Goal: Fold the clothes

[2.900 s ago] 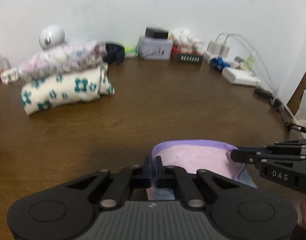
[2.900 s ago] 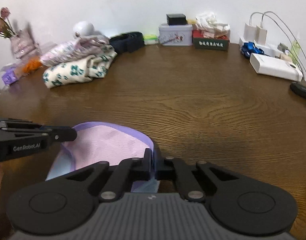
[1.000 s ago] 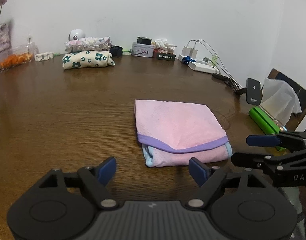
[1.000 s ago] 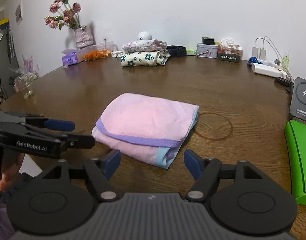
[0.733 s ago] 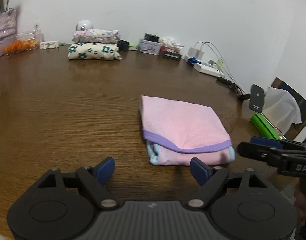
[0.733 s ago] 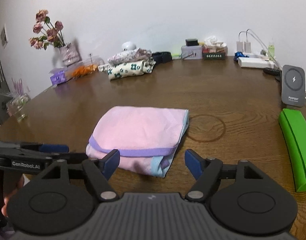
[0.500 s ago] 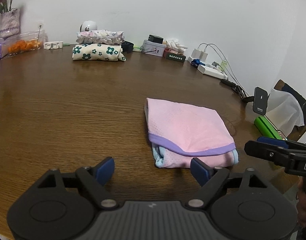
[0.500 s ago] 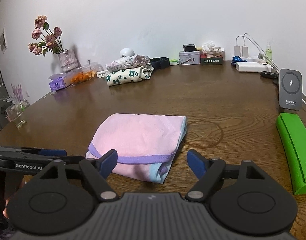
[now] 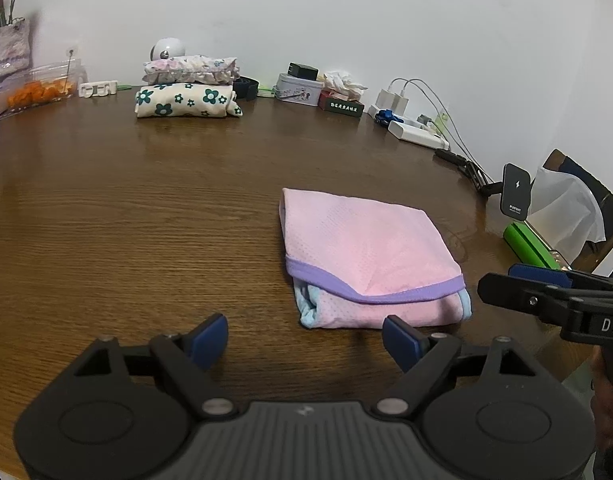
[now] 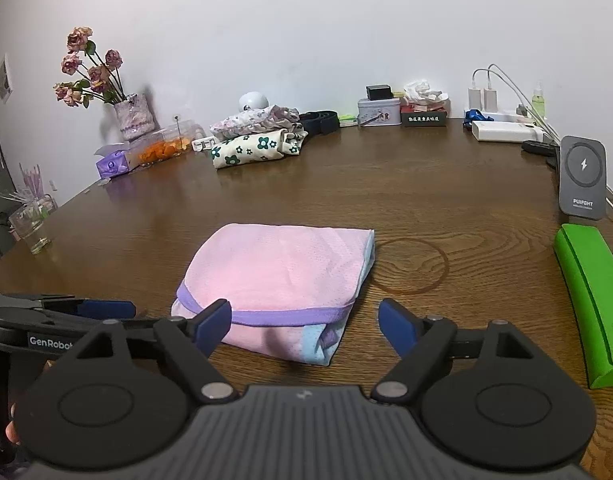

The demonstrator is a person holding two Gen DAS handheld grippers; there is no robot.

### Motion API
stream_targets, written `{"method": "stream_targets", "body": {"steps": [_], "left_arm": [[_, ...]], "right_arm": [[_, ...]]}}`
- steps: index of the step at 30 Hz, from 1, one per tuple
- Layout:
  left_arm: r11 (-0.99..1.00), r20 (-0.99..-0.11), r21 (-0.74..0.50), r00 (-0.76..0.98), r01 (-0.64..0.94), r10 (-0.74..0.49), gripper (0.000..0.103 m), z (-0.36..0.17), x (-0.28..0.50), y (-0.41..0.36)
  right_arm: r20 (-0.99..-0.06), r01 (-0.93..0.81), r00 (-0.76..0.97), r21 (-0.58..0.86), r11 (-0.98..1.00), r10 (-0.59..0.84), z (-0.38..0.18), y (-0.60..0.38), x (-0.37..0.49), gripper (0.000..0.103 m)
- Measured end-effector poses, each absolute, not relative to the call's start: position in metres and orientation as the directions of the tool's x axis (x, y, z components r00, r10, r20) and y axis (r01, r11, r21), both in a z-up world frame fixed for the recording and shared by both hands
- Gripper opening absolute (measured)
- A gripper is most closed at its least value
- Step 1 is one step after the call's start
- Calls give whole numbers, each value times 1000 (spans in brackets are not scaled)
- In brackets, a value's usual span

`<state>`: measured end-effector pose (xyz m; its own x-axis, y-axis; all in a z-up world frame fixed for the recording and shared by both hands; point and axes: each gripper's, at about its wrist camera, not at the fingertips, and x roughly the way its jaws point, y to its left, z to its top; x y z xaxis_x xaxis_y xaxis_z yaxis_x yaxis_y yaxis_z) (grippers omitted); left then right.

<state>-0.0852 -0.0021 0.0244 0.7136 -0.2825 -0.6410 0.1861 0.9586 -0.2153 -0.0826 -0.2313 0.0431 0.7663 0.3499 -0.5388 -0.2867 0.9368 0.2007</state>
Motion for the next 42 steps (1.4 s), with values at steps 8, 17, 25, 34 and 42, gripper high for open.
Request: {"method": "stream_targets", "body": {"steps": [8, 17, 25, 34, 42], "left_arm": [[959, -644, -219, 711, 183, -282, 84, 23, -85, 0], [958, -647, -222, 708, 180, -283, 85, 21, -85, 0], [959, -648, -221, 708, 180, -282, 85, 19, -86, -1], [959, -646, -218, 710, 179, -279, 87, 18, -87, -1], [958, -644, -216, 709, 190, -286, 89, 17, -88, -3]], "right_arm": [[-546, -275, 767, 195, 941, 338, 42, -231, -83, 85], [-553, -270, 765, 190, 944, 330, 39, -230, -82, 86], [-554, -267, 766, 187, 945, 326, 37, -229, -82, 88], [-554, -266, 768, 179, 947, 320, 35, -228, -83, 90], [-547, -266, 773, 179, 947, 321, 34, -228, -84, 90]]}}
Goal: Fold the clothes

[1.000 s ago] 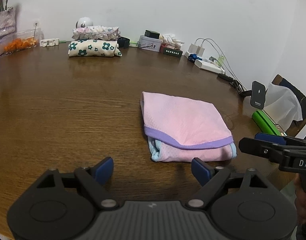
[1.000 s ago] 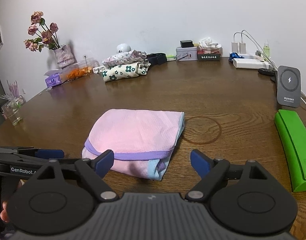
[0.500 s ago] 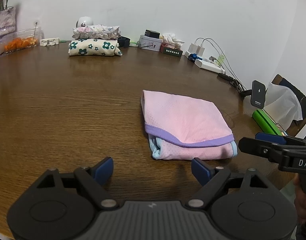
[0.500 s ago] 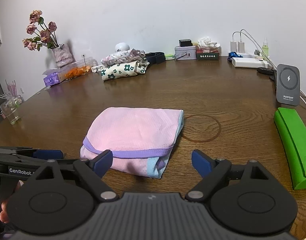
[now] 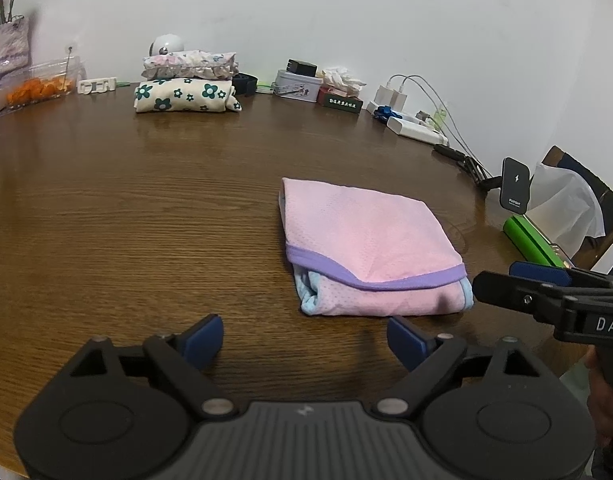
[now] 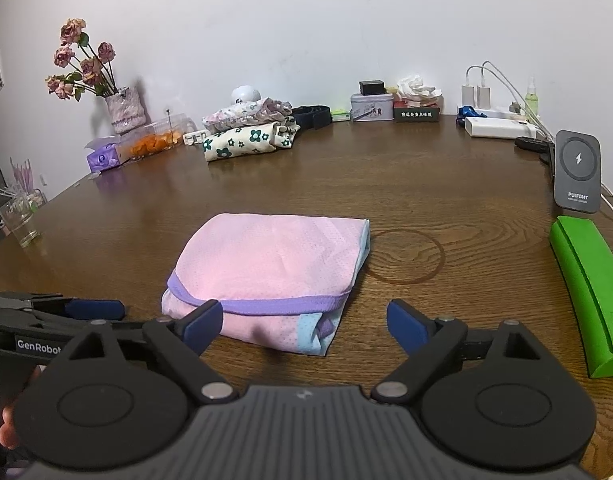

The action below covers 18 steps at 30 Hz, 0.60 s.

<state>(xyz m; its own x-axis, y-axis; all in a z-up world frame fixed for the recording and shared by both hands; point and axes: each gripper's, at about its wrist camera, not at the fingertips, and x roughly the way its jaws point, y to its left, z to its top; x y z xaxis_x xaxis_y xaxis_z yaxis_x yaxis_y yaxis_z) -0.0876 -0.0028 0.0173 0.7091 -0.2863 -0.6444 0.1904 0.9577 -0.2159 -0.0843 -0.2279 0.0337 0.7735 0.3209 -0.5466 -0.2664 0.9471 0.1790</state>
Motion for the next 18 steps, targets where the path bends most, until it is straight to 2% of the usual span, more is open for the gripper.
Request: {"method": "stream_targets", "body": {"steps": [6, 10, 12, 14, 18], "left_arm": [[946, -588, -264, 746, 190, -314, 89, 35, -82, 2], [948, -566, -257, 765, 190, -307, 86, 42, -62, -5], [946, -569, -254, 759, 201, -315, 77, 40, -53, -11], [945, -591, -244, 740, 216, -322, 62, 34, -49, -17], [943, -627, -238, 705, 231, -331, 50, 23, -45, -25]], "right_arm": [[-513, -268, 797, 174, 948, 320, 41, -227, -84, 89], [-508, -274, 805, 137, 952, 305, 47, -220, -72, 83], [-531, -273, 786, 163, 948, 317, 40, -220, -62, 77], [-550, -266, 772, 176, 948, 319, 32, -220, -57, 72], [-581, -253, 747, 198, 947, 321, 17, -219, -54, 68]]}}
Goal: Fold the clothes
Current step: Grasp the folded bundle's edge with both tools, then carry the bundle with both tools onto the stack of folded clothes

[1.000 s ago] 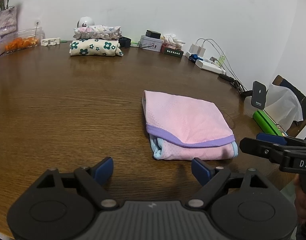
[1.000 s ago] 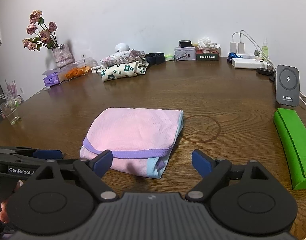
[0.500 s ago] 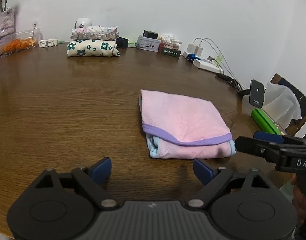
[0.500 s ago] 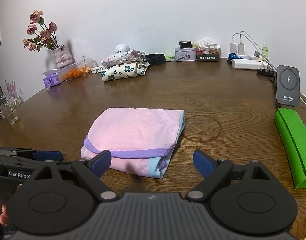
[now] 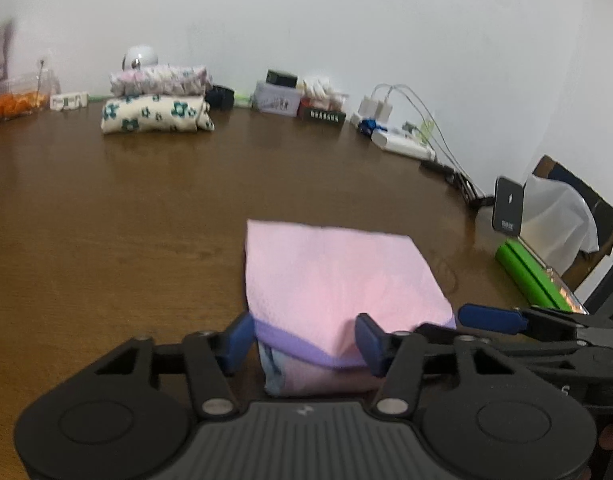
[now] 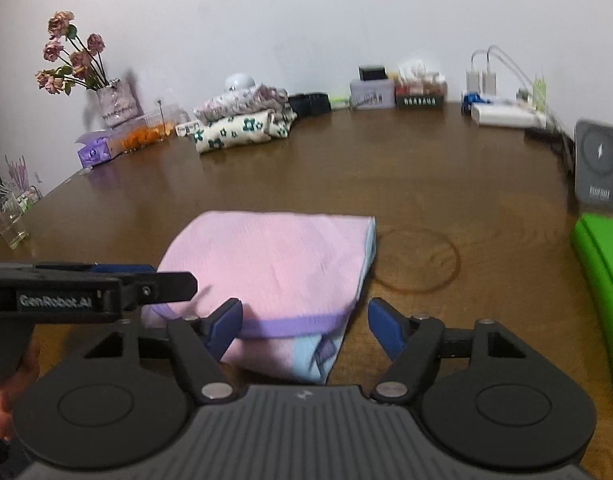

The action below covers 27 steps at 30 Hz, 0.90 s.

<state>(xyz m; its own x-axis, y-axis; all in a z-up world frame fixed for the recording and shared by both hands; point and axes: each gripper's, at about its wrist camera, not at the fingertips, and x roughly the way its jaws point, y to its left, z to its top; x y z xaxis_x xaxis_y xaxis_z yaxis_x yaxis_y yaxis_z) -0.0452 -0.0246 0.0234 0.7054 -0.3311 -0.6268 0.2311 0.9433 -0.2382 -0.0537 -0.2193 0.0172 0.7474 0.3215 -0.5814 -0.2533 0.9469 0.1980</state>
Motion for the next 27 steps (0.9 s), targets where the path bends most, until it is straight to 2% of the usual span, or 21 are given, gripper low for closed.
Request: {"method": "stream_targets", "body": {"steps": [4, 6, 8, 10, 12, 13, 16, 22, 27], "left_arm": [[944, -638, -234, 695, 234, -331, 44, 16, -47, -26], [945, -637, -220, 698, 243, -328, 42, 14, -49, -28], [943, -634, -215, 698, 253, -331, 33, 13, -50, -29], [940, -630, -218, 698, 262, -340, 25, 12, -51, -30], [937, -623, -223, 699, 270, -350, 19, 12, -51, -30], [936, -618, -222, 703, 274, -352, 17, 12, -52, -31], [933, -598, -226, 716, 279, -359, 8, 16, -50, -30], [926, -557, -253, 741, 279, -375, 7, 39, -28, -15], [924, -492, -239, 783, 300, -381, 6, 81, -7, 1]], "right_arm": [[-586, -264, 732, 226, 938, 347, 9, -218, -53, 52], [-583, -269, 734, 224, 937, 350, 5, -216, -52, 49], [-580, -277, 734, 220, 935, 353, 4, -213, -53, 44], [-578, -288, 730, 224, 931, 365, 3, -210, -54, 28], [-575, -299, 725, 233, 925, 379, 4, -210, -54, 23], [-571, -306, 724, 238, 922, 387, 4, -210, -54, 18], [-559, -322, 721, 254, 912, 410, 9, -211, -51, 13], [-526, -382, 727, 225, 896, 442, 36, -202, -34, 12], [-492, -409, 743, 204, 890, 454, 71, -186, -8, 12]]}}
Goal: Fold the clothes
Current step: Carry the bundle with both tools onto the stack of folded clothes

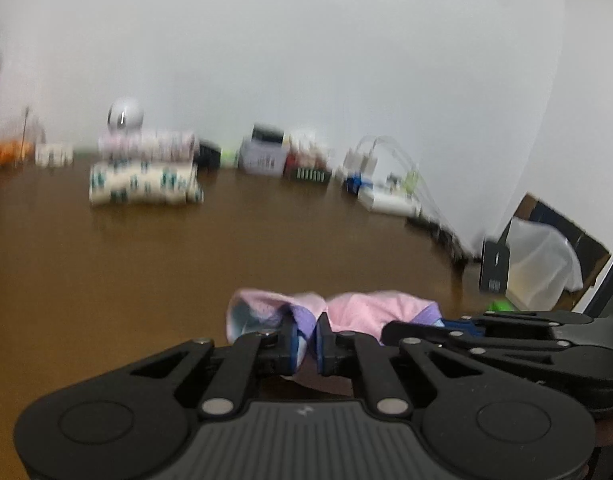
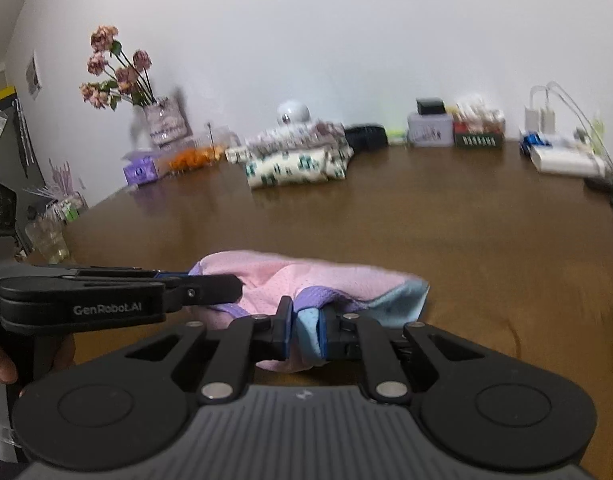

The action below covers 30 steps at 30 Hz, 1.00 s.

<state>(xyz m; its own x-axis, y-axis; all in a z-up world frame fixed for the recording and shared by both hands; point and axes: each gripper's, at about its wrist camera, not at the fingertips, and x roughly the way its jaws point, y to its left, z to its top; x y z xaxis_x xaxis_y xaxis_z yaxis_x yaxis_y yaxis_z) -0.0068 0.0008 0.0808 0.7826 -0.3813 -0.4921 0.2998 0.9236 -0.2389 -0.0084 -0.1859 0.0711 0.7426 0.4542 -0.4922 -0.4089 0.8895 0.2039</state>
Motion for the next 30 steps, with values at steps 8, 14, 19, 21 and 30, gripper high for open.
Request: {"method": "stream_targets", "body": {"steps": [8, 14, 19, 21, 30], "left_arm": [[937, -412, -160, 842, 309, -348, 6, 148, 62, 37], [964, -348, -92, 899, 248, -264, 6, 202, 148, 77], [978, -300, -50, 931, 200, -206, 6, 211, 225, 105], [980, -314, -42, 929, 194, -197, 6, 196, 258, 115], [975, -506, -119, 834, 188, -222, 12, 77, 332, 145]], "right_arm": [[-429, -461, 771, 134, 877, 471, 139, -144, 66, 12], [-369, -503, 779, 116, 856, 507, 191, -95, 164, 12], [-309, -522, 799, 71, 850, 516, 212, -50, 247, 12], [-316, -519, 799, 67, 852, 512, 202, -36, 280, 12], [-494, -514, 719, 94, 852, 488, 81, -14, 363, 15]]}}
